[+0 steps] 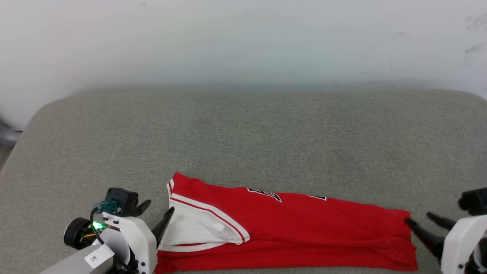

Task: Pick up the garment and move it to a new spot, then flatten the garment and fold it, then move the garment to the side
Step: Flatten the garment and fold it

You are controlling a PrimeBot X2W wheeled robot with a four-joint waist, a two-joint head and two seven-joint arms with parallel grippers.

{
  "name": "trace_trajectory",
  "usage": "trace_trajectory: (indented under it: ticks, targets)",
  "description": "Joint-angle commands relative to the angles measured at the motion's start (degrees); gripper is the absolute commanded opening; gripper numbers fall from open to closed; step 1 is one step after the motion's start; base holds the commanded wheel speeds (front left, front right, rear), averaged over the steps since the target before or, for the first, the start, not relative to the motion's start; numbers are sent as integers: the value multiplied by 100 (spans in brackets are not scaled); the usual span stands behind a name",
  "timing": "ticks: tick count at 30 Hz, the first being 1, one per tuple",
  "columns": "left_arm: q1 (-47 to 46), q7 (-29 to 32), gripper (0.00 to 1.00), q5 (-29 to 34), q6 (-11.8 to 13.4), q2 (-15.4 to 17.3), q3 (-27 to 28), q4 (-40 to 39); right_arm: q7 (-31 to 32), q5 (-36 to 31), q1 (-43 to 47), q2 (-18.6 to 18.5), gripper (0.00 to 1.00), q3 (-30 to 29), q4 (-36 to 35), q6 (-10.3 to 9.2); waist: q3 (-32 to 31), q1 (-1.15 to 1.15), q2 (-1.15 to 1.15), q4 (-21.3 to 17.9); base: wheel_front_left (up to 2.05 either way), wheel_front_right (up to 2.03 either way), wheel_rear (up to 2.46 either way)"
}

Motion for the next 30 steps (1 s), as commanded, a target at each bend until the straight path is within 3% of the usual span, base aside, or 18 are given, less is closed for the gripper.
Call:
trace_trajectory:
  ticks: [1, 9, 13, 18, 22, 30]
  targets:
    - [83, -210, 100, 36, 138, -6, 100, -44, 11, 51, 76, -96, 100, -133, -116, -5, -40, 0, 0, 9, 0, 0, 0]
    - [332, -739, 100, 618, 1047, -75, 776, -372, 640, 538, 277, -325, 100, -820, -389, -4, -71, 0, 0, 91, 0, 0, 0]
    - [627, -744, 100, 1312, 1403, -221, 1558, -693, 1196, 899, 333, -349, 100, -1068, -206, -5, 4, 0, 0, 169, 0, 0, 0]
    - [1195, -746, 100, 2170, 1646, -475, 2584, -1109, 1598, 1061, 167, -179, 100, -1225, 145, -4, 142, 0, 0, 298, 0, 0, 0]
    - [1661, -746, 100, 2781, 1754, -739, 3294, -1382, 1761, 1073, 58, -29, 100, -1216, 377, -4, 265, 0, 0, 437, 0, 0, 0]
    - [2242, -743, 100, 3728, 1473, -1355, 4286, -1550, 1860, 977, -19, 216, 100, -1005, 744, -4, 503, 0, 0, 720, 0, 0, 0]
